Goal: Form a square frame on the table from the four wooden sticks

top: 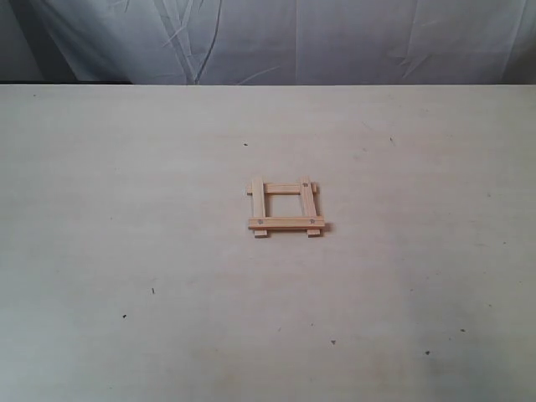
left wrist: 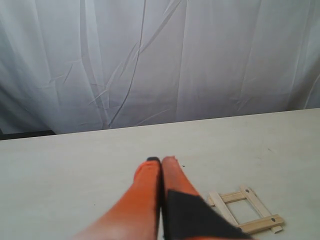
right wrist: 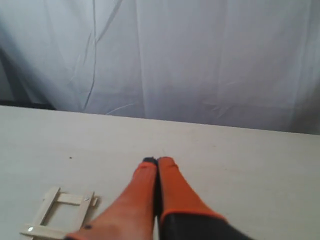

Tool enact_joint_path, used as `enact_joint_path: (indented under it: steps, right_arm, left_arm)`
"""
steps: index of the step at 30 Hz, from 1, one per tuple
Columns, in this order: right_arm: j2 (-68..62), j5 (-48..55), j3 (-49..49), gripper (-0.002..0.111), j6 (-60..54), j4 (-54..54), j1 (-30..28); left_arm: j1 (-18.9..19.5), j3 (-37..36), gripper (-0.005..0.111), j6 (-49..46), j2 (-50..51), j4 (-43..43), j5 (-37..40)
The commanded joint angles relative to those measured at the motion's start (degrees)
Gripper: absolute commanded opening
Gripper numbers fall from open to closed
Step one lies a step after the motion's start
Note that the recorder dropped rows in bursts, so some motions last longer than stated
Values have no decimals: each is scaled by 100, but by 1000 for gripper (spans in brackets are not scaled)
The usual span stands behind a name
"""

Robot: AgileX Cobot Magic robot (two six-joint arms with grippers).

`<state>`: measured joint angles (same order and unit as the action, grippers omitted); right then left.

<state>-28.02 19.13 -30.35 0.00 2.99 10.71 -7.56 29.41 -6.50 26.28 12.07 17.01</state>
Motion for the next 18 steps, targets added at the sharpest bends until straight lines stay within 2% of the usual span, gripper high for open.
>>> enact_joint_path:
  steps: [1, 8, 18]
  right_arm:
    - [336, -135, 153, 0, 0, 11, -521]
    - [1273, -474, 1397, 0, 0, 11, -1139]
    - [2755, -121, 2933, 0, 0, -1, -1137]
  left_arm:
    - [-60, -34, 0, 4, -30, -7, -29]
    - [-60, -34, 0, 4, -30, -7, -29]
    - [-60, -34, 0, 4, -26, -21, -29]
